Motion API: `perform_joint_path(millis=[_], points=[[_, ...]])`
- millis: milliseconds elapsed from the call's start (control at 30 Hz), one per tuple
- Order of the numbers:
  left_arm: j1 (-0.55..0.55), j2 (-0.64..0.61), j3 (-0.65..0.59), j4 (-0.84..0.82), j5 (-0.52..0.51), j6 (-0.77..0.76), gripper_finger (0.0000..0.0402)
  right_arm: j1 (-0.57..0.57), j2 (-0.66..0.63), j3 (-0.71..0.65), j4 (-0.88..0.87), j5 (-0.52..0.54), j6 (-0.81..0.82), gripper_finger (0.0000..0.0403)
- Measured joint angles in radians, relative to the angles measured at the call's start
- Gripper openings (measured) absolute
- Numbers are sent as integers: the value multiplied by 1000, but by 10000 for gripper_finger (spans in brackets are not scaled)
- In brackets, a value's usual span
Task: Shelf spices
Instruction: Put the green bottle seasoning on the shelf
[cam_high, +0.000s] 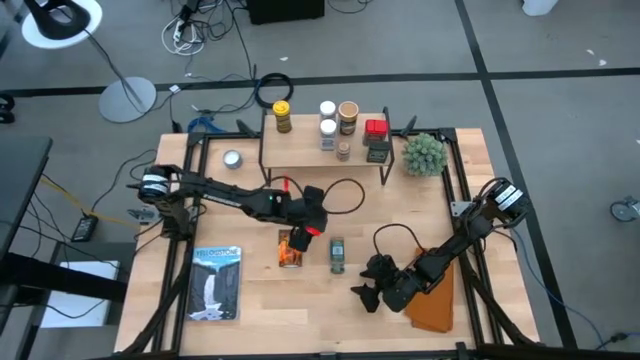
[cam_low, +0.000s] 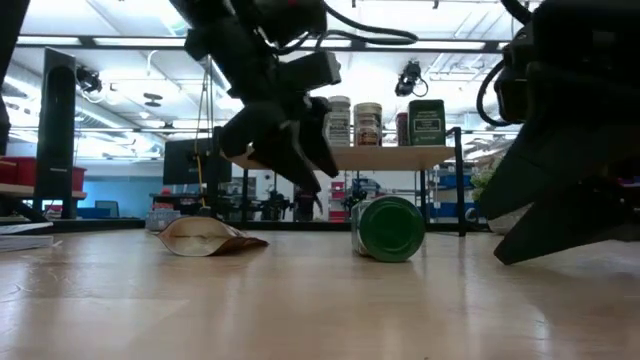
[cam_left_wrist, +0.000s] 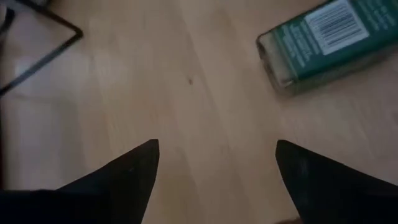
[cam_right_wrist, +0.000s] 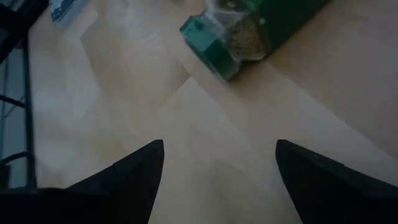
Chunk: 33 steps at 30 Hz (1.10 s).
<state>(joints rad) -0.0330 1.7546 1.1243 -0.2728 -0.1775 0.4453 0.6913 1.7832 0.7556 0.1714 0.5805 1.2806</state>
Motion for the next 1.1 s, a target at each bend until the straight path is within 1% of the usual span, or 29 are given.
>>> perform_joint_path(millis=[100, 267, 367, 467, 633, 833, 967, 1100], points=[[0, 13, -26, 60, -5, 42, 328, -2, 0, -1, 46, -41, -23, 308], [10, 65, -32, 177, -6, 50, 328, -7, 0, 1, 152, -40, -99, 308], [20, 97, -31, 264, -5, 50, 328, -26, 0, 23, 151, -16, -158, 308], [23, 123, -31, 297, -8, 66, 328, -53, 0, 46, 130, -19, -197, 308], [20, 161, -30, 301, 8, 74, 328, -90, 0, 56, 118, -32, -245, 308], [12, 167, -29, 290, 51, 32, 328, -124, 0, 57, 67, -52, -314, 308], [-6, 167, -29, 237, 56, -3, 328, -156, 0, 57, 25, -52, -354, 308], [-18, 164, -25, 162, 30, -57, 328, -183, 0, 57, -40, -75, -358, 308]])
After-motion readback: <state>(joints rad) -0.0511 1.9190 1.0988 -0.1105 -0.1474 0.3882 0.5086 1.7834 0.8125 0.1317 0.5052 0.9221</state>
